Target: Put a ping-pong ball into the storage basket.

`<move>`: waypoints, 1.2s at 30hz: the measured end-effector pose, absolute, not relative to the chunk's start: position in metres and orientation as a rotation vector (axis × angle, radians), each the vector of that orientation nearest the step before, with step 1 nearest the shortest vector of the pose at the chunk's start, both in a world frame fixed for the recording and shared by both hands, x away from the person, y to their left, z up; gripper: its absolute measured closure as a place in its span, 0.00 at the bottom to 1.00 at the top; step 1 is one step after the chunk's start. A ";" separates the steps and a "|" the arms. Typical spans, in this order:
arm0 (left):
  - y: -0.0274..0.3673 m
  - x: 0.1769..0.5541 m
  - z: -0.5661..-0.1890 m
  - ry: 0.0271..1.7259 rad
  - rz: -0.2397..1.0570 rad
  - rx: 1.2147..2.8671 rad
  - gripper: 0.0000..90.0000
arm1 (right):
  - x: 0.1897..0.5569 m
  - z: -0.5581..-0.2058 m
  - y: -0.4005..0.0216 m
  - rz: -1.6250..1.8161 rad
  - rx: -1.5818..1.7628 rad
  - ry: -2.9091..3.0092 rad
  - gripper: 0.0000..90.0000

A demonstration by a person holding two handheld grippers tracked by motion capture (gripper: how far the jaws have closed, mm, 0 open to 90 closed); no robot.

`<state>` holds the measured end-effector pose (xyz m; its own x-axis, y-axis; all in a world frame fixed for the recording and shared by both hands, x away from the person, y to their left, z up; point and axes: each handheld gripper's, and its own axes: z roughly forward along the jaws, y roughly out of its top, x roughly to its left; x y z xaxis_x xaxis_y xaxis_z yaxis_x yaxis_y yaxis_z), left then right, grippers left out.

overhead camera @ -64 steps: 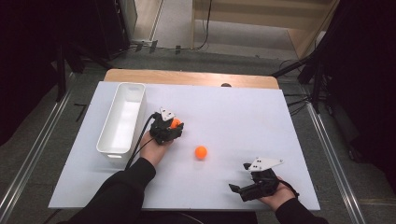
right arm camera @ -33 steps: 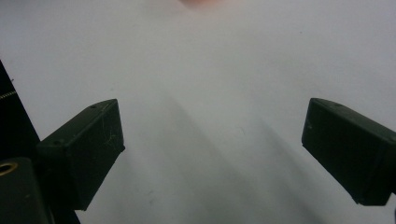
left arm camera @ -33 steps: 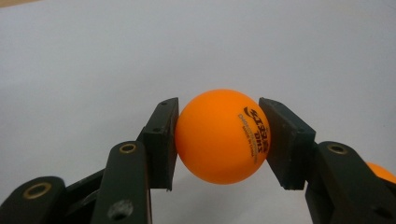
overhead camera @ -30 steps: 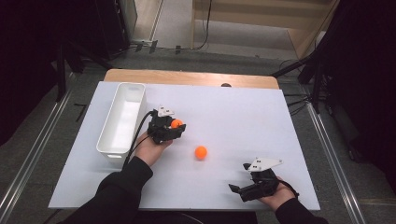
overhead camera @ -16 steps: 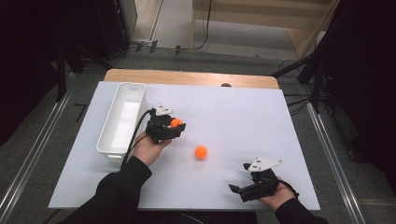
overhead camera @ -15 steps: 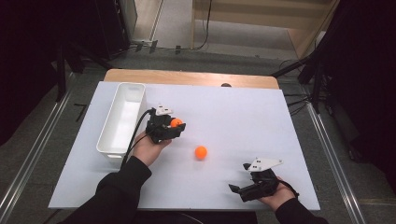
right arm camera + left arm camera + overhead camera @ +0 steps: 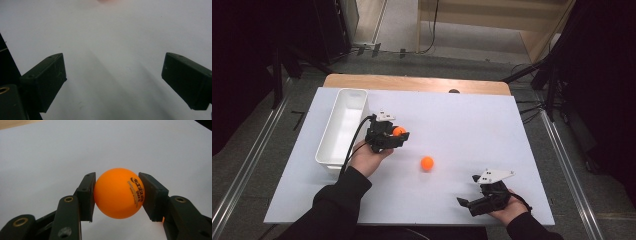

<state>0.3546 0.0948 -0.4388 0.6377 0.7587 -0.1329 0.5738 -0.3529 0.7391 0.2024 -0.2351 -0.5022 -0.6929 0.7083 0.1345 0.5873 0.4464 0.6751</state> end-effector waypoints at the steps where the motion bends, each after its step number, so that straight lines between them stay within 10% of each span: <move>1: 0.096 0.355 -0.438 1.036 0.296 2.071 0.56 | 0.202 -0.502 -0.235 1.077 1.142 2.526 0.05; 36: 0.111 0.353 -0.409 1.011 0.244 2.102 0.56 | 0.202 -0.502 -0.235 1.069 1.144 2.529 0.05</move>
